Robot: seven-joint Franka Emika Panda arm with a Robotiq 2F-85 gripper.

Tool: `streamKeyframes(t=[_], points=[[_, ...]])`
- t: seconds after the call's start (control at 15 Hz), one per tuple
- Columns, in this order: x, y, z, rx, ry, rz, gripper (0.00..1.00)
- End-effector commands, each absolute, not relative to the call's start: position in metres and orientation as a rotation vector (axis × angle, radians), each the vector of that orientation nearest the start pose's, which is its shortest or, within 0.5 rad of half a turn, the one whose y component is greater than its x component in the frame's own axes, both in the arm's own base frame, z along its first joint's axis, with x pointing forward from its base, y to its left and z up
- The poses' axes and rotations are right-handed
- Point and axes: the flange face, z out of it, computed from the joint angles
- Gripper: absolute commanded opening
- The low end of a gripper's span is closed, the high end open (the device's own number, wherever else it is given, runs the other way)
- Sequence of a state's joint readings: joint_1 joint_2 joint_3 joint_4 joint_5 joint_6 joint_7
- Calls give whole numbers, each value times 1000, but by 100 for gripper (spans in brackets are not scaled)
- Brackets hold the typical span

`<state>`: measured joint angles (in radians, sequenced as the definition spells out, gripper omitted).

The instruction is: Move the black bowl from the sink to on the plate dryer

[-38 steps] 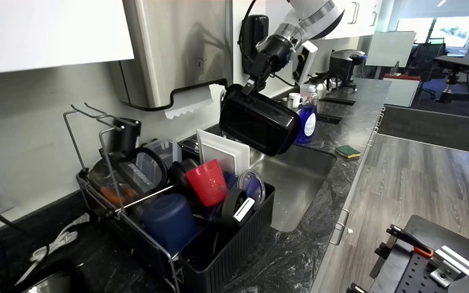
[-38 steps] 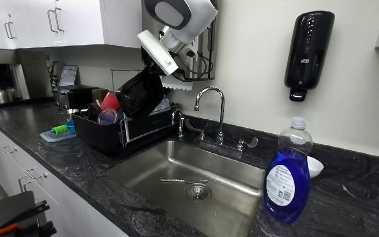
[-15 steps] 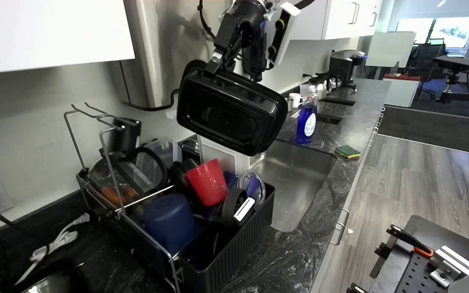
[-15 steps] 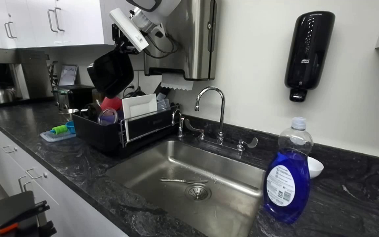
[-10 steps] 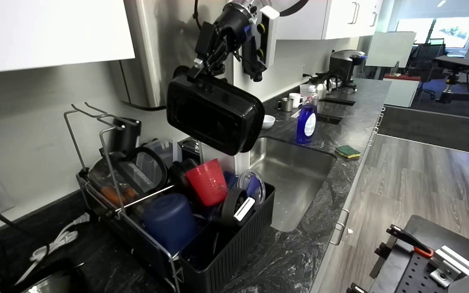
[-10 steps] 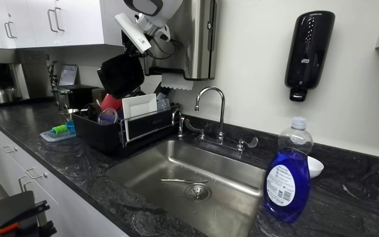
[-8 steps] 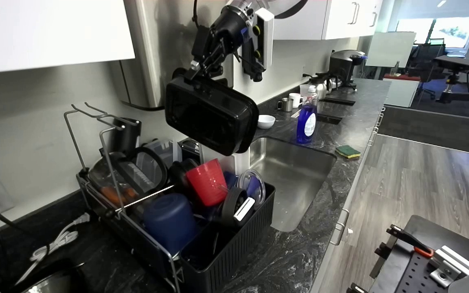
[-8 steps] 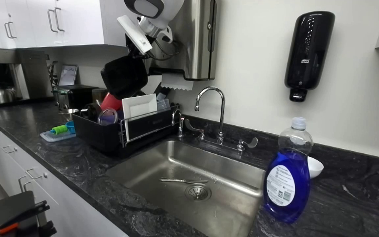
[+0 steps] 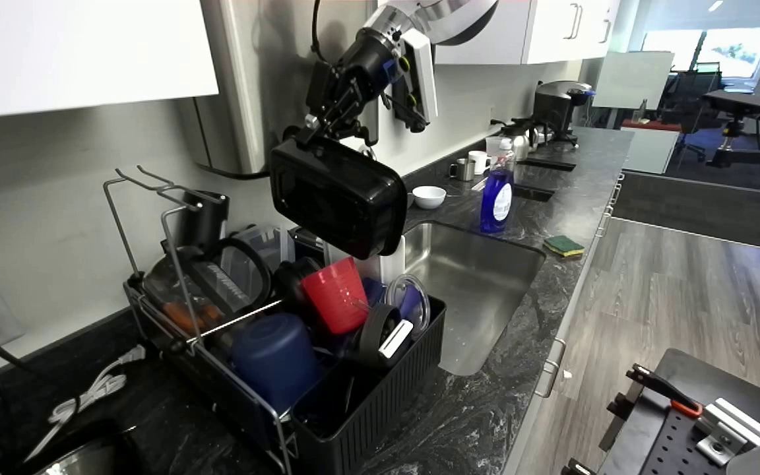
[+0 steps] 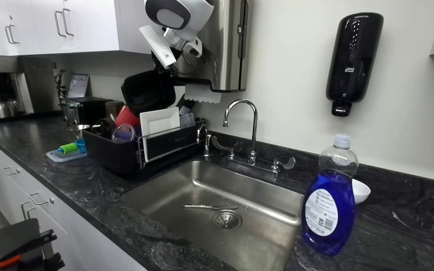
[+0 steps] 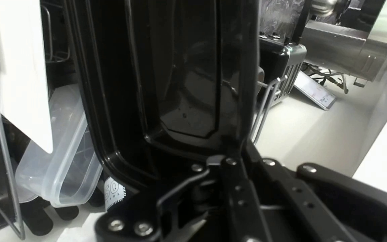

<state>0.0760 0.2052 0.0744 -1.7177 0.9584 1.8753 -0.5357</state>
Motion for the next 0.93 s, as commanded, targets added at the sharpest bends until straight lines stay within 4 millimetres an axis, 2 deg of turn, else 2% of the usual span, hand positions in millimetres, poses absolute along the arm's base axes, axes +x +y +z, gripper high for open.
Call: streamKeyframes(t=[0.0,0.87], points=[[612,152,481,-2203,-352,-148,2],[600,148,442,-2219,-327,-54,2]])
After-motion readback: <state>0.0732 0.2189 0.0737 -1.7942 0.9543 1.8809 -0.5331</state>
